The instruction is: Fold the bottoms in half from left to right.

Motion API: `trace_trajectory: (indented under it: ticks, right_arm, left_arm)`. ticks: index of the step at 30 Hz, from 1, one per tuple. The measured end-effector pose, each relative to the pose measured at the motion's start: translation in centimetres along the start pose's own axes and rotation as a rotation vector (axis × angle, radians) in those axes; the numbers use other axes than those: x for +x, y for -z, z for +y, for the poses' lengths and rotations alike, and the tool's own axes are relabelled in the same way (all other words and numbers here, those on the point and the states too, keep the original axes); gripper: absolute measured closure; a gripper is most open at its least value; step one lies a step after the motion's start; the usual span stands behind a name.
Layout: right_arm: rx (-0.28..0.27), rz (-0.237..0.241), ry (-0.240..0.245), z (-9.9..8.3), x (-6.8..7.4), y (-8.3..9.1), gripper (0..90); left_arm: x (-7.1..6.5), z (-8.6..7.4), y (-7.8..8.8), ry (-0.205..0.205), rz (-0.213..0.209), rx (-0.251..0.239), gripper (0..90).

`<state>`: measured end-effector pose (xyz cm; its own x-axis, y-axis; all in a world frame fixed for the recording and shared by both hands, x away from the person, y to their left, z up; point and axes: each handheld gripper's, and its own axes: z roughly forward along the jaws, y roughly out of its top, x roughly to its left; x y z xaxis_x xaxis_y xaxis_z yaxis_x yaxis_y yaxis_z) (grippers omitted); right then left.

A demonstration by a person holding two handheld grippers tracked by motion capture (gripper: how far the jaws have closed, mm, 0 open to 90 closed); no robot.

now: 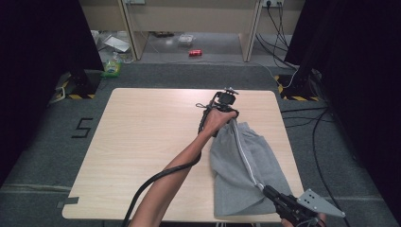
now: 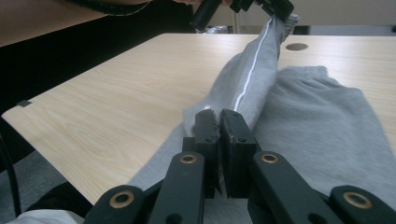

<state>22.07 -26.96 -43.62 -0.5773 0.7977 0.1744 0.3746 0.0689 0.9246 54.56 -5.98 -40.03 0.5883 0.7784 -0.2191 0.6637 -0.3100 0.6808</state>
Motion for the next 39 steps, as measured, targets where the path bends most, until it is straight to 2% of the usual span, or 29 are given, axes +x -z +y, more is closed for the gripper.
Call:
trace_trajectory:
  ticks: [6, 10, 15, 19, 21, 27, 31, 35, 37, 39]
  right_arm:
    - [-0.001, -0.04, -0.026, -0.9, -0.9, 1.0, 86.1]
    - [0.017, -0.069, -0.036, -1.7, -1.6, 1.3, 86.1]
    - [0.036, -0.081, -0.05, -2.1, -2.3, 1.0, 86.0]
    - [0.041, -0.089, -0.045, -2.1, -2.4, 1.0, 86.0]
    - [0.044, -0.091, -0.045, -2.1, -2.4, 1.0, 85.9]
    - [0.059, -0.1, -0.05, -2.2, -2.8, 1.0, 84.2]
    - [0.051, -0.119, -0.056, -1.9, -3.0, 1.2, 75.9]
    - [0.055, -0.139, -0.026, -0.6, -3.1, 0.9, 70.7]
    - [0.065, -0.146, 0.004, 0.1, -3.2, 0.1, 69.4]
    - [0.084, -0.15, 0.019, 0.8, -3.5, -1.0, 68.3]
  left_arm:
    - [-1.5, 0.3, -1.4, -0.008, -0.018, 0.007, 80.3]
    - [-2.1, 0.2, -2.1, -0.016, -0.006, 0.013, 79.3]
    - [-2.4, -0.2, -2.9, -0.014, -0.019, 0.01, 73.1]
    - [-2.3, -0.1, -2.6, -0.008, -0.047, -0.005, 68.9]
    - [-2.3, 0.0, -2.3, -0.005, -0.048, -0.014, 63.6]
    - [-1.1, -0.3, -1.2, -0.018, -0.021, -0.015, 61.2]
    - [0.2, -1.1, -0.6, -0.029, -0.003, -0.001, 59.3]
    - [1.5, -2.1, -0.1, -0.032, 0.014, 0.005, 58.5]
    - [2.0, -2.6, 0.0, -0.034, 0.025, 0.008, 57.9]
    - [2.6, -3.1, 0.3, -0.021, 0.019, 0.004, 57.2]
